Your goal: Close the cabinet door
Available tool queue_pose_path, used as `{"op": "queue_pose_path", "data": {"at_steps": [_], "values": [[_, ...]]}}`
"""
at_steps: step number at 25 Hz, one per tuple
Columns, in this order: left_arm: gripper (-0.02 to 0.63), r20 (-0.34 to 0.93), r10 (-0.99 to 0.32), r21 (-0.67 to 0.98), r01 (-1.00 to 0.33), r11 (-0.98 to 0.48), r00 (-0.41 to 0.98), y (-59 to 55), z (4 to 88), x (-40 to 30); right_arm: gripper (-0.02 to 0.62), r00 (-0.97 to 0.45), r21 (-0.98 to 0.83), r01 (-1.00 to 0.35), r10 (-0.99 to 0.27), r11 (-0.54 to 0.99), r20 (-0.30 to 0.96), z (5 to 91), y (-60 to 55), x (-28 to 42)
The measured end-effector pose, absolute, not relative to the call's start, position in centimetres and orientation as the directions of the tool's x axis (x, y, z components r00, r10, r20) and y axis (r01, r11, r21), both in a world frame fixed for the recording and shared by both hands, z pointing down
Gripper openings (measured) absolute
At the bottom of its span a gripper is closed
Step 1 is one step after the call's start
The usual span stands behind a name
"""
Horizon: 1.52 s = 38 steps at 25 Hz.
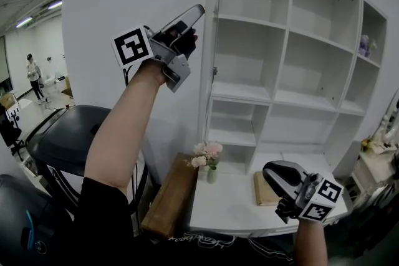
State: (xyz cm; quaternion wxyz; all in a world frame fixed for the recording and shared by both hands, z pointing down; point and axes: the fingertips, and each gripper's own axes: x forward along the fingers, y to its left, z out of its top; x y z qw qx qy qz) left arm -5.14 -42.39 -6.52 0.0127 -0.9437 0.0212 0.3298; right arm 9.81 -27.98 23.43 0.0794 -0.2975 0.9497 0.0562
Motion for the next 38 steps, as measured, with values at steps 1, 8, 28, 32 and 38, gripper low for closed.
{"op": "queue_pose_path", "data": {"at_steps": [1,8,28,32,38], "values": [[0.1,-0.624,-0.033,-0.014,-0.054,-0.998,0.781,-42.4,-6.5,-5.2,0.055,-0.808,0.058,-0.577,-0.559,0.815,-0.184,23.4,-28.1,10.0],[0.1,-0.638,-0.047,-0.028,-0.084,-0.996,0.769,-42.3,-6.7,-5.5,0.055,-0.813,0.045,-0.569,-0.553,0.821,-0.183,23.5,-28.6,10.0],[0.094,-0.602,-0.229,-0.17,-0.403,-0.9,0.765,-41.9,-6.7,6.9,0.054,-0.799,-0.03,-0.581,-0.577,0.813,-0.17,26.0,-29.3,18.5],[0.094,-0.594,-0.305,-0.205,-0.507,-0.837,0.744,-42.4,-6.6,9.9,0.055,-0.786,-0.035,-0.599,-0.596,0.8,-0.166,26.7,-28.4,20.5],[0.093,-0.583,-0.383,-0.247,-0.605,-0.757,0.717,-43.3,-6.3,13.6,0.054,-0.758,-0.009,-0.642,-0.636,0.767,-0.145,27.3,-27.3,22.9]]}}
